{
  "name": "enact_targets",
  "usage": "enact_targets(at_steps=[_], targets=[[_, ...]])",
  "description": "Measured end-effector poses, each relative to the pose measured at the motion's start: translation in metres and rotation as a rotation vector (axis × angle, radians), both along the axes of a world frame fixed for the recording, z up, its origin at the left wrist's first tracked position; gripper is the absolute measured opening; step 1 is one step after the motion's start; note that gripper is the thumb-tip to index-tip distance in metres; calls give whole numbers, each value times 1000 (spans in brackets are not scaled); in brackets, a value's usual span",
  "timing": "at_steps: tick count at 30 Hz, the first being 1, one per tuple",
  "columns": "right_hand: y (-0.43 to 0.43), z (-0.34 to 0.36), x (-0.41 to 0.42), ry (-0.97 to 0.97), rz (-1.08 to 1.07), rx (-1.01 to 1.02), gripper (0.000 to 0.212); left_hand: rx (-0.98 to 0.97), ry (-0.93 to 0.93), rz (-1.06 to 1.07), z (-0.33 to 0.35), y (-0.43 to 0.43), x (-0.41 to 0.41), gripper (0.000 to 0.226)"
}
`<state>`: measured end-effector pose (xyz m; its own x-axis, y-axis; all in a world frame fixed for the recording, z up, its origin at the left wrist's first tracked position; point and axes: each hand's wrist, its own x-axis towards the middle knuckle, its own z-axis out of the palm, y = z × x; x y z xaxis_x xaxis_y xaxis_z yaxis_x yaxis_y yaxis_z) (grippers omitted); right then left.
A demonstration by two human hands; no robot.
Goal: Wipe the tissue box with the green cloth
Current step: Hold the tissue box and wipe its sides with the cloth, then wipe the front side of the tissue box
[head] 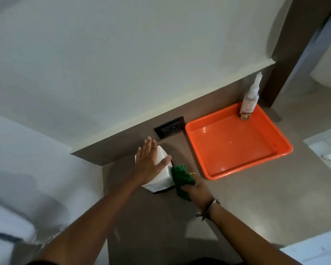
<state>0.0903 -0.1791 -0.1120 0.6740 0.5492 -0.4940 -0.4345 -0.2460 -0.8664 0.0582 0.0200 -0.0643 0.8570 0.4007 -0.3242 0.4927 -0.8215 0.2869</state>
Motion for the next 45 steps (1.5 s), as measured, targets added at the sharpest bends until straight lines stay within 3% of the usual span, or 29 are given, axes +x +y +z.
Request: enact_targets(at_steps=[2,4,7,10,13,17,20,23,26,28,30,32,34,37,41,45], targets=[[-17,8,11,376,-201,205,41,-30,85,-112,8,8,-5,133],[-35,15,21,642,-310,401,46,63,157,-259,13,14,-11,141],[-51,26,36,729,-333,527,37,186,197,-352,19,16,-10,143],[-56,32,48,734,-314,530,34,229,181,-319,23,11,-5,141],[-59,35,55,733,-292,534,38,161,210,-53,25,3,-4,142],[-61,39,65,724,-230,520,42,-26,277,665,39,-9,5,142],[-58,38,67,699,-211,456,45,-70,294,851,45,-16,14,129],[-54,28,64,630,-213,350,46,-93,382,889,46,-14,18,126],[-46,11,54,510,-257,265,29,-136,426,892,45,-14,16,135],[-33,5,39,431,-314,227,25,108,380,644,39,-17,7,132],[-17,3,20,348,-387,175,30,331,192,223,27,-17,-6,112],[1,3,-4,238,-436,93,38,411,49,-155,21,-11,-17,91],[23,3,-34,178,-446,59,44,415,7,-333,14,-2,-25,78],[66,1,-85,29,-449,157,58,340,-79,-327,2,6,-28,67],[107,-15,-146,-366,-430,140,84,219,-212,-294,-7,10,-30,67],[106,-41,-179,-661,-291,77,87,180,-279,-293,-10,10,-31,75]])
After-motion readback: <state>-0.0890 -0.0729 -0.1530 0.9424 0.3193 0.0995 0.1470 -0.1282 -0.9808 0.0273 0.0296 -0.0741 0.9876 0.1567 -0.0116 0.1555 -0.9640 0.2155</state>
